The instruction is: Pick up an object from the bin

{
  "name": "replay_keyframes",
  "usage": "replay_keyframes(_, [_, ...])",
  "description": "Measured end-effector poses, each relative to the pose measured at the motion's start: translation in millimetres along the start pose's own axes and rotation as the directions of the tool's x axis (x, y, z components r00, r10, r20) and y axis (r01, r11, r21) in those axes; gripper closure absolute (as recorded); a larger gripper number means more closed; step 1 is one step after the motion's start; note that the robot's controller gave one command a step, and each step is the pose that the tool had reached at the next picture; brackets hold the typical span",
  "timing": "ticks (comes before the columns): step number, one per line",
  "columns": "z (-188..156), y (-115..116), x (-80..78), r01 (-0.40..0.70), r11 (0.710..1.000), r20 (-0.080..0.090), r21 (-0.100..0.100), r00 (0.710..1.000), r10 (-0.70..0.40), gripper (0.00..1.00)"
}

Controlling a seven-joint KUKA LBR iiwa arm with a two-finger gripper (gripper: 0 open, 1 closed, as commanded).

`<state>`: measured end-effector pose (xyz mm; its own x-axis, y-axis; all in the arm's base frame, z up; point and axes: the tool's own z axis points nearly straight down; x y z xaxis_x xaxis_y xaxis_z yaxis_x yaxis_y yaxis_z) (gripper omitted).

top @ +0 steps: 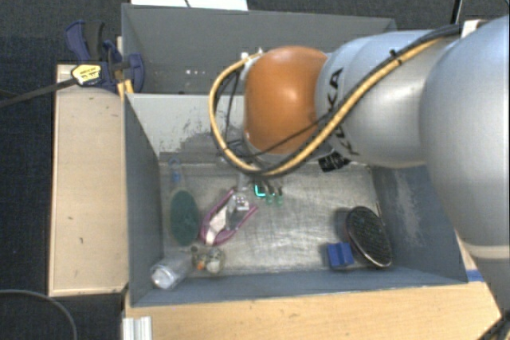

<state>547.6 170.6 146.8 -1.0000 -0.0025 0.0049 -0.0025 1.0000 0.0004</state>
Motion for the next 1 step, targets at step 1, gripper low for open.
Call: replay_keyframes(1, [58.4, -22.5, -10.2, -0.073, 0.997, -0.002, -0.005, 0.997, 0.073, 0.00])
